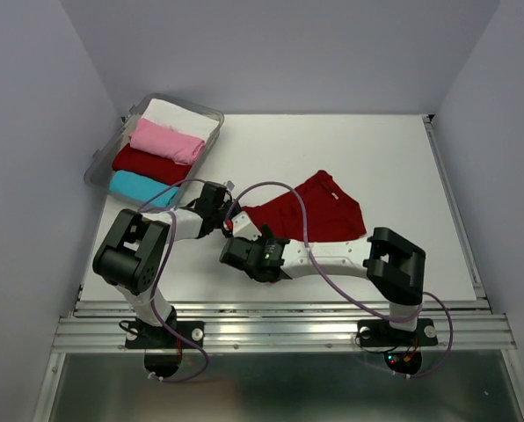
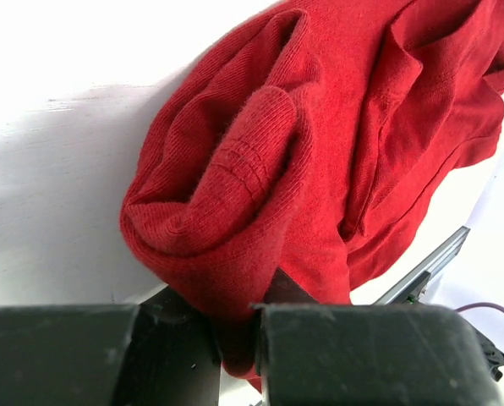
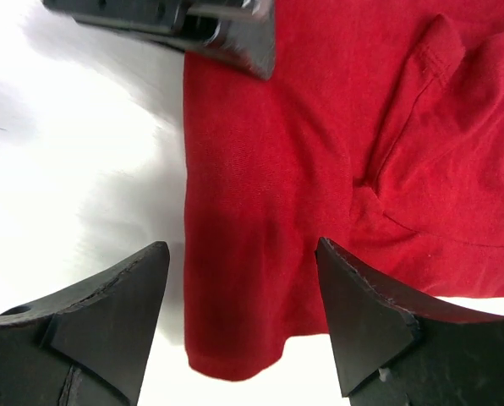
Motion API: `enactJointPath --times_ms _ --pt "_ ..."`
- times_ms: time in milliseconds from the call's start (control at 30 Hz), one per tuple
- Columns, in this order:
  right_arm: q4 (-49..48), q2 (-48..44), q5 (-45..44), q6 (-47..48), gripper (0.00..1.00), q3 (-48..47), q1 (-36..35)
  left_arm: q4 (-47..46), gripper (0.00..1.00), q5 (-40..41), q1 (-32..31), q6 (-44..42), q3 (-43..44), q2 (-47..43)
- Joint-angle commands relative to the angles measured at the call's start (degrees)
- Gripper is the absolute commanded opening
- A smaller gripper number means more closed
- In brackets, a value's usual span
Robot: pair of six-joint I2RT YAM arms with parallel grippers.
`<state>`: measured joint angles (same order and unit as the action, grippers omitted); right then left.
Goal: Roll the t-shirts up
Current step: Roll the T-shirt to the center of the board.
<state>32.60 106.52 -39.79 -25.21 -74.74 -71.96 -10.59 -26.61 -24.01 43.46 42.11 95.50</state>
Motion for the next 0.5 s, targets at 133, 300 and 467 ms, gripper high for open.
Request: enactJointPath --times_ms 133,300,467 --pt "-3.2 4.0 -5.7 1.6 0.73 -2.0 -0.5 2.2 0.0 1.0 -0.2 -0.4 2.2 -1.8" --pt "-2.6 6.7 -10.0 0.3 0.65 -2.8 -0.5 4.7 0.0 2.2 -0.2 -1.0 3.2 -2.0" --pt "-1.7 8.4 -13.7 -1.9 0.59 -3.2 -0.5 5.1 0.0 2.5 -0.2 -0.7 3.2 -2.3"
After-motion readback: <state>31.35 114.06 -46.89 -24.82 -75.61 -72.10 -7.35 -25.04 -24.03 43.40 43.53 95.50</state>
